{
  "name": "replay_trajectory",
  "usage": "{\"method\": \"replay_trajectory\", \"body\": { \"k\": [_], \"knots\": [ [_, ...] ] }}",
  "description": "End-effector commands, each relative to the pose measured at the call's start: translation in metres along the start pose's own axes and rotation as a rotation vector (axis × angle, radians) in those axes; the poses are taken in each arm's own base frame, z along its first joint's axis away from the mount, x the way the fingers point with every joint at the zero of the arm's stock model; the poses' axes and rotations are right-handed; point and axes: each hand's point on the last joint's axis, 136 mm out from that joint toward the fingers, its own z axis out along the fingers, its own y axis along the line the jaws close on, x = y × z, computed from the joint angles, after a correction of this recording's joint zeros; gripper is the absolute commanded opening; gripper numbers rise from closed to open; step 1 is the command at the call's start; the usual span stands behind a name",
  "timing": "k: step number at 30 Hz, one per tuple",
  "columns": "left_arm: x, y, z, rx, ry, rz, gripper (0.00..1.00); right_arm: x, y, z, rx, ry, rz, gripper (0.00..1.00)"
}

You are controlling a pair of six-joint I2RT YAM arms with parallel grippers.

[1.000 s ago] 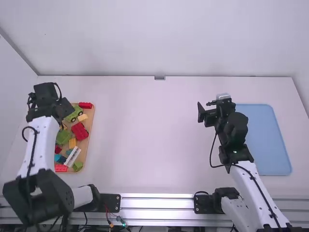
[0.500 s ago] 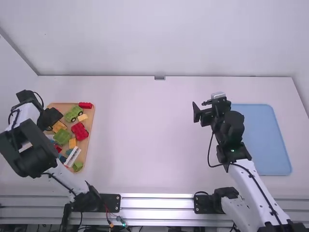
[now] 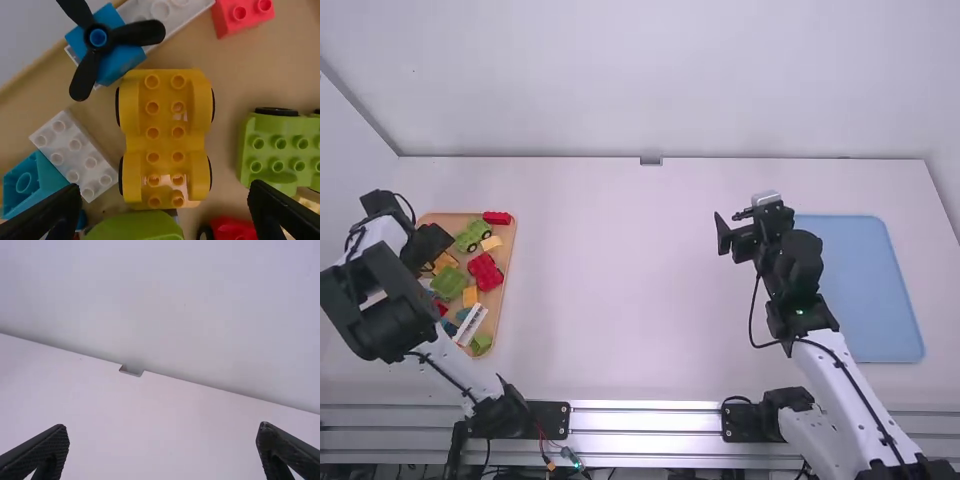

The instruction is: Assemble lego blocks to make yellow taxi

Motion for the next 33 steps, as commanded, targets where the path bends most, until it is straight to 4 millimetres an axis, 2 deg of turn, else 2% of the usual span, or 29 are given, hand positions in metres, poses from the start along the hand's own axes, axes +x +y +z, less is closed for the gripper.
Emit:
{"method": "replay_trajectory", "body": {
  "k": [1, 8, 11, 18, 27, 33],
  "knots": [
    [0.008, 0.001, 0.006, -0.002, 0.021, -0.006, 0.89, -0.018, -0.002, 0.0, 0.003, -0.037, -0.006, 0.99],
    [0.008, 0.001, 0.006, -0.003, 0.023, -0.027, 0.89, -0.017, -0.001, 0.001, 0.001, -0.033, -0.006, 0.99],
    [0.007, -0.002, 0.011, 0.0, 0.016, -0.021, 0.89, -0.016, -0.001, 0.001, 0.001, -0.028, -0.005, 0.99],
    [0.017, 0.004, 0.029, -0.018, 0.064, -0.027, 0.9, -0.011, -0.001, 0.001, -0.001, -0.01, -0.002, 0.99],
    [0.01, -0.003, 0.032, -0.002, 0.03, -0.018, 0.84, -0.011, 0.0, 0.001, -0.004, -0.009, -0.002, 0.99],
    [0.011, -0.001, 0.041, -0.007, 0.039, -0.018, 0.84, -0.011, 0.0, 0.001, -0.004, -0.008, -0.002, 0.99]
  ]
}}
